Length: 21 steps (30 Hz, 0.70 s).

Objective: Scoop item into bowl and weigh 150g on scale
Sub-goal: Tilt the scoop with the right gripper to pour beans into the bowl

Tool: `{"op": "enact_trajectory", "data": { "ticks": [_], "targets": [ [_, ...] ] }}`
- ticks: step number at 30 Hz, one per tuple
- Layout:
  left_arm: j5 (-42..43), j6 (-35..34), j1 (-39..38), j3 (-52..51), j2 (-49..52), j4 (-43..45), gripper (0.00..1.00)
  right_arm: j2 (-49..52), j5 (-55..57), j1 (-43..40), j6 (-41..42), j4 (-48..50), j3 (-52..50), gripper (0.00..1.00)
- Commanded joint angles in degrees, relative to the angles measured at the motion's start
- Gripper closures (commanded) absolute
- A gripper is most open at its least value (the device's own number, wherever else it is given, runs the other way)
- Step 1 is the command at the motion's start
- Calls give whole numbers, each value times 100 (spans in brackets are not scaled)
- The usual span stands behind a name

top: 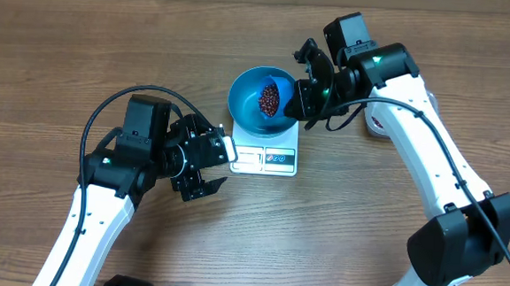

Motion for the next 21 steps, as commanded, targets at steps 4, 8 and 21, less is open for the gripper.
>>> {"op": "enact_trajectory", "data": {
  "ticks": [4, 8, 21],
  "targets": [
    [46, -59, -39, -31, 33, 0, 1, 15, 437, 160, 68, 146, 188, 96],
    [46, -59, -39, -31, 33, 0, 0, 15, 667, 234, 85, 186, 188, 96],
    [46, -59, -39, -31, 33, 0, 1, 15, 1379, 505, 70, 315, 188, 96]
  ]
}}
